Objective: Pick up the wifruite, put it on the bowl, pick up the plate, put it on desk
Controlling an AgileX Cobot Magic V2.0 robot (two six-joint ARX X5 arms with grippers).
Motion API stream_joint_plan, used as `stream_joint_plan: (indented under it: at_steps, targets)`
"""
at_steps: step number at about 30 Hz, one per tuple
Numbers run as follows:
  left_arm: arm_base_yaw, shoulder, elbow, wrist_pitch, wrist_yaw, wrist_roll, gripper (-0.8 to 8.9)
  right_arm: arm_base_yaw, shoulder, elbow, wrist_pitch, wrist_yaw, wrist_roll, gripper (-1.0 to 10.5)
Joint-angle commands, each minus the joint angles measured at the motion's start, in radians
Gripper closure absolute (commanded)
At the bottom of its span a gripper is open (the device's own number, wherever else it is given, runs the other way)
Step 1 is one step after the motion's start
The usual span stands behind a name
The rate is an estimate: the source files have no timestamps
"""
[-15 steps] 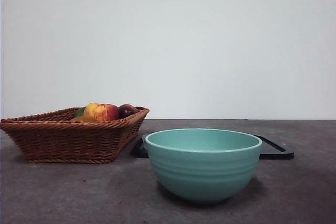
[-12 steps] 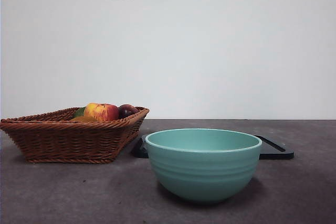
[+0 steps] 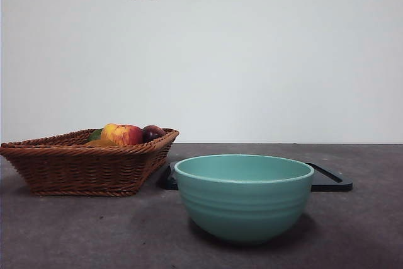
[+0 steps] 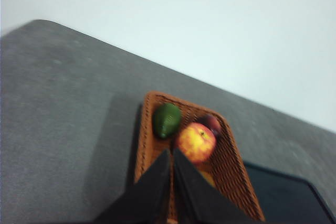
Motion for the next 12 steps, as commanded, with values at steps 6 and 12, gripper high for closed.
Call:
stream_joint_plan:
  at_steps: [6, 12]
  targets:
    - [-0.007, 0.183, 0.216, -0.186, 0.138, 0.179, 8.04, 0.0, 0.227, 0.224, -0.19, -0.147, -0.118, 9.4]
    - [-0.082, 0.318, 0.342, -0.283, 0.225, 0.213, 8.04, 0.024, 0.399, 0.378, -0.344, -0.262, -0.207, 9.4]
